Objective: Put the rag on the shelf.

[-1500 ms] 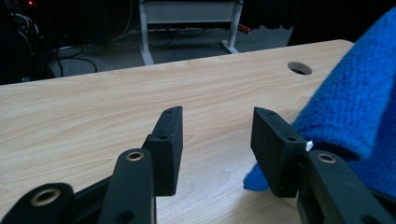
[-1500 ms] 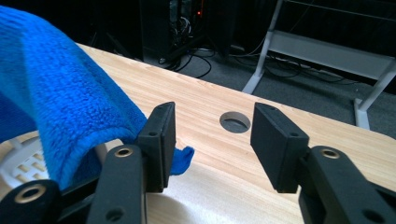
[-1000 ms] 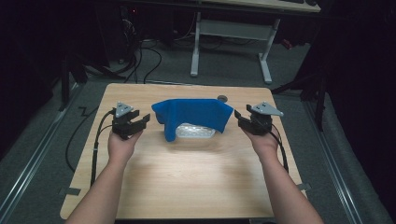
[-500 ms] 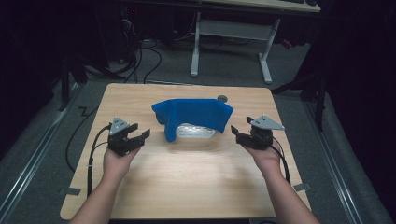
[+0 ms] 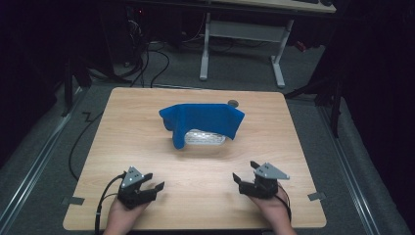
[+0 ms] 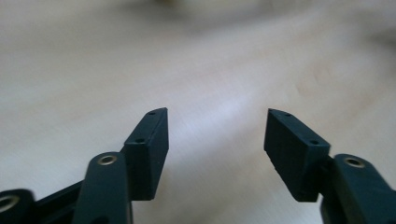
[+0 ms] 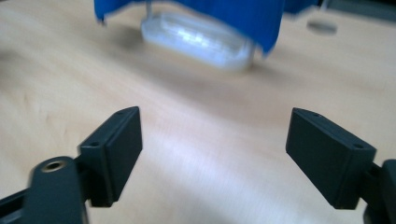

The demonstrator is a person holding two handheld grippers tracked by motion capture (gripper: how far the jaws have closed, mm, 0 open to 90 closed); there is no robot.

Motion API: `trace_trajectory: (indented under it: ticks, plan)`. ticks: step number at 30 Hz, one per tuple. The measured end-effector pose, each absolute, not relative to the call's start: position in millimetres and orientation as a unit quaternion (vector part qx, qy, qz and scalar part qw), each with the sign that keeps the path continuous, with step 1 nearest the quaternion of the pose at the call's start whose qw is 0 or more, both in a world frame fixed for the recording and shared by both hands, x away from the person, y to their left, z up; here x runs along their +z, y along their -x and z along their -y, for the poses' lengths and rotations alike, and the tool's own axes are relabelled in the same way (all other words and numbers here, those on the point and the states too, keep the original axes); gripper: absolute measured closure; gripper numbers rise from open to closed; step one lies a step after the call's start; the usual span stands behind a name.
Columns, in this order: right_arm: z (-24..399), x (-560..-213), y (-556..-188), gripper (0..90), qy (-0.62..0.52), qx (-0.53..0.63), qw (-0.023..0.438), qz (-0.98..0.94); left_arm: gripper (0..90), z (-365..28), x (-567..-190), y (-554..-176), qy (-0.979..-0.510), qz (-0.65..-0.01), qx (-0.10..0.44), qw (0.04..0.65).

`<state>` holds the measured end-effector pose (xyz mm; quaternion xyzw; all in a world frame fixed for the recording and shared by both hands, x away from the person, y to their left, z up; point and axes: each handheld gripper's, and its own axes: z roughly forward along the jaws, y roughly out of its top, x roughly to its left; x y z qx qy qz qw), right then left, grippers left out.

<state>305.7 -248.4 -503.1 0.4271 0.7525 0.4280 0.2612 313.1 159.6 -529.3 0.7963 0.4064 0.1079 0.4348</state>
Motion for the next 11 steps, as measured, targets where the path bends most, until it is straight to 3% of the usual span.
trace_trajectory:
  ticks: [11]
  plan:
    - [255.1,-515.2,-297.9,22.6,-0.434,0.406,0.248,-0.765,38.5,-157.9,-531.0,-314.1,-0.801,-0.395,0.115,0.435]
